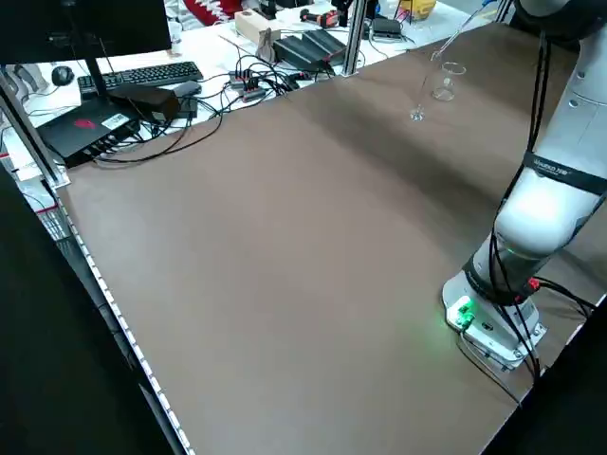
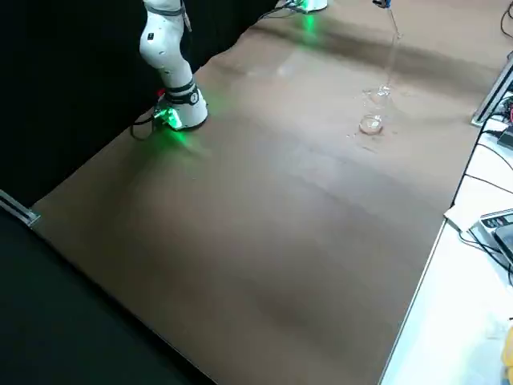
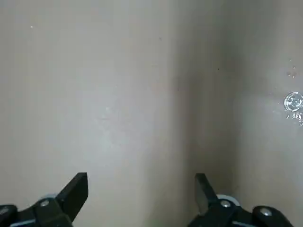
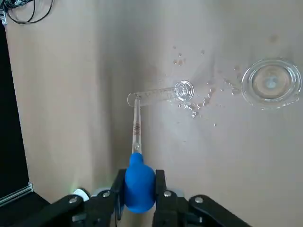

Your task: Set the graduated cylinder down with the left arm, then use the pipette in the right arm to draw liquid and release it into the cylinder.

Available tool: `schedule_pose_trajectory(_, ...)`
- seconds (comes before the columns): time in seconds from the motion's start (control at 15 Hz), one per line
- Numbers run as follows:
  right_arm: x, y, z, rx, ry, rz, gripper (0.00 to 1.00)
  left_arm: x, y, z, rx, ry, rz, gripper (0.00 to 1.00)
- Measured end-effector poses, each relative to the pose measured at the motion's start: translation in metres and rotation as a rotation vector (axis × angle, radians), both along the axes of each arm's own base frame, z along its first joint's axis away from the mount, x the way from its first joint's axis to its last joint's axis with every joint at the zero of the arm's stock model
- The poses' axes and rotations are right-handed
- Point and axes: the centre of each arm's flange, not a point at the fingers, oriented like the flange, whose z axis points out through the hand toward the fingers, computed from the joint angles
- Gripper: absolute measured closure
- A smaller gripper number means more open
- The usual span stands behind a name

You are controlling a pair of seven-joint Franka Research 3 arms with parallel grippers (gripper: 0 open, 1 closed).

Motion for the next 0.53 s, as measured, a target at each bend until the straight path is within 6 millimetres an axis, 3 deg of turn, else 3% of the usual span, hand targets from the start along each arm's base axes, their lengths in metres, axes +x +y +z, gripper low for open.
schedule_pose_trajectory(0.4,-0.0024,0.0048,-0.0001,-0.001,0.0,0.009,0.72,0.0,0.0,0.0,0.0,0.0,0.0,0.0)
schedule_pose_trajectory(0.53,-0.0032,0.0063,-0.0003,-0.005,-0.001,0.012,0.77,0.0,-0.0001,0.0,0.0,0.0,0.0,0.0)
